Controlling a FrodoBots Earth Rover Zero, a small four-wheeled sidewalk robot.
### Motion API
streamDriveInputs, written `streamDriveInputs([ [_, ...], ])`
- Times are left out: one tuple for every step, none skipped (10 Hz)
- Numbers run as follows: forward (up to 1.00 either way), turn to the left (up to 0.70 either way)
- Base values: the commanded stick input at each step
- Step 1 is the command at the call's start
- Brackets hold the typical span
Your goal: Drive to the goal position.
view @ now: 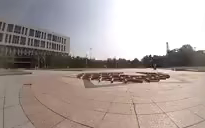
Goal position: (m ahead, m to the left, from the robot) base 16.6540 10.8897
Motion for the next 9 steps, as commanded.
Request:
streamDriveInputs([
  [0.05, 0.00],
  [0.05, 0.00],
  [0.05, 0.00],
  [0.05, 0.00],
  [0.05, 0.00],
  [0.05, 0.00],
  [0.05, 0.00],
  [0.05, 0.00],
  [0.05, 0.00],
])
